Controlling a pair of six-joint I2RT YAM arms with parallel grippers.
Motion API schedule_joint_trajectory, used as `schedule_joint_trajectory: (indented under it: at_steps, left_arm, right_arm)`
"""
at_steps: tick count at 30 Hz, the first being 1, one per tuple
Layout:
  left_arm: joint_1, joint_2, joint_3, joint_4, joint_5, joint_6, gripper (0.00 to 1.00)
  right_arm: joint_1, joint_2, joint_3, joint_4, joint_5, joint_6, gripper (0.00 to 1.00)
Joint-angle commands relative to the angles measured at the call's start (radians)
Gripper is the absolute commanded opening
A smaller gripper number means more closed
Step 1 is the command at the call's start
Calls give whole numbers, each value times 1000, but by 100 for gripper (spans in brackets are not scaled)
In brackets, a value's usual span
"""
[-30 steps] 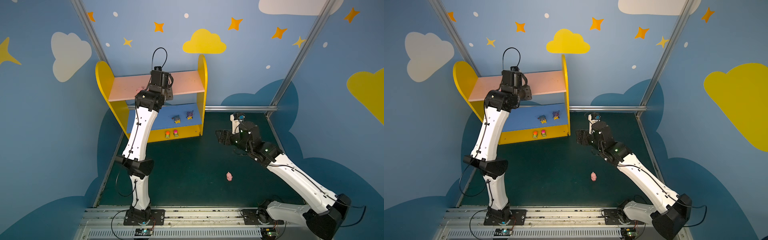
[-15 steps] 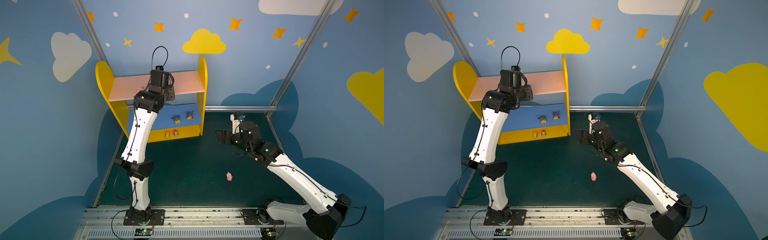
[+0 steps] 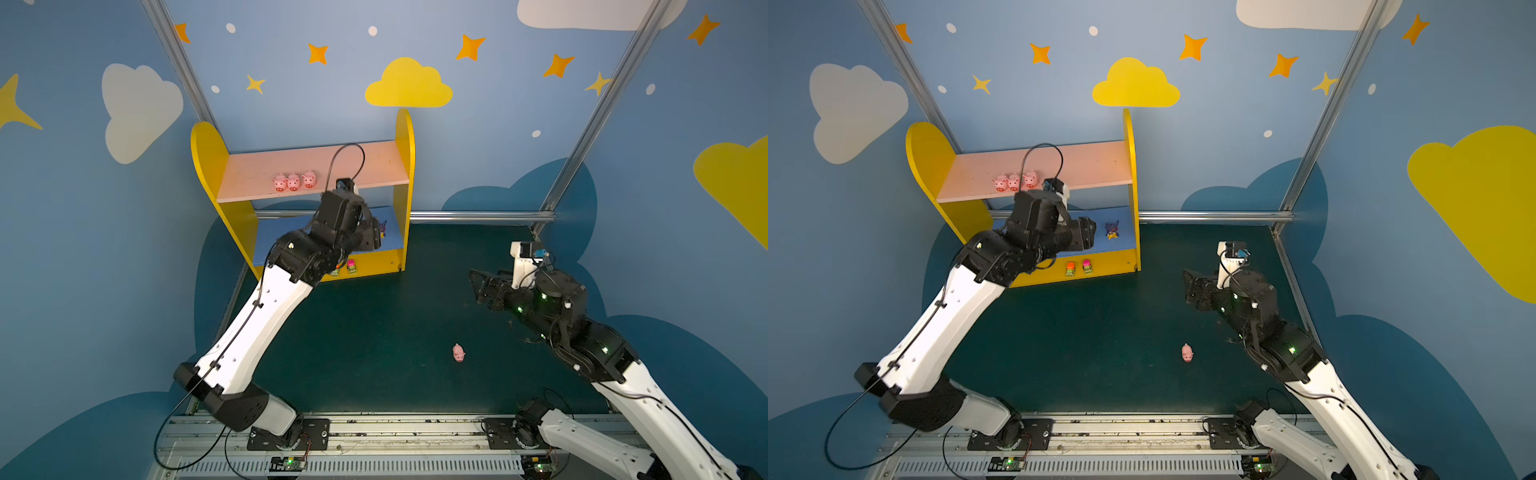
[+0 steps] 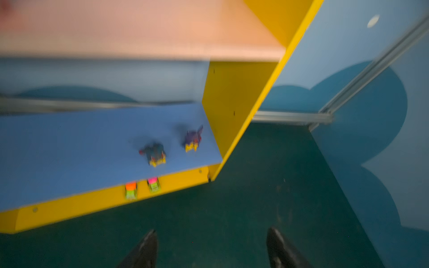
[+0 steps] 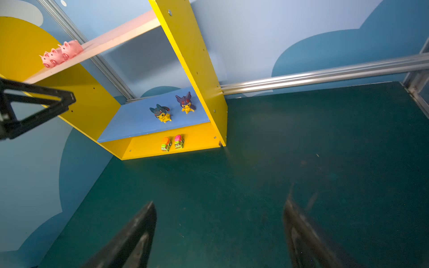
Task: Organize plastic toys on shelves
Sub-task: Pick up the plastic toy from the bottom-center of the table.
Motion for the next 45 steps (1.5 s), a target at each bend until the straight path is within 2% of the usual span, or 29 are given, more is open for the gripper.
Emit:
schedule_joint_trajectory:
  at_steps: [1,5,9,15,18,21,25,35,45]
  left_arm:
    - [-66,-79,-222,166,-62,-122,75]
    - [-226,-111,-456,313,-116,-209,75]
    - [-402,-56,-583,434,-230,-348,75]
    - [-588,106,-635,502,-338,-589,76]
    - [-657,234,-579,489,-387,-664,78]
    - [-684,394,-458,419,-392,-695,78]
    - [-710,567,-298,394,-358,-637,78]
    - [-709,723,-180,360,-322,-622,78]
    - [-711,846,-100,339,-373,-589,66]
  right_arm:
    - [8,-58,-58,-119,40,31,84]
    - [10,-173,-114,-174,58,49,84]
    - [11,-242,-120,-238,81,47,84]
    - [11,-279,-126,-270,105,43,84]
    - [11,-293,-129,-272,91,47,84]
    - [12,-302,-137,-277,67,58,84]
    - [12,-338,-143,-291,66,60,84]
    - [11,-406,-151,-338,86,63,84]
    - [11,-433,-142,-382,94,74,84]
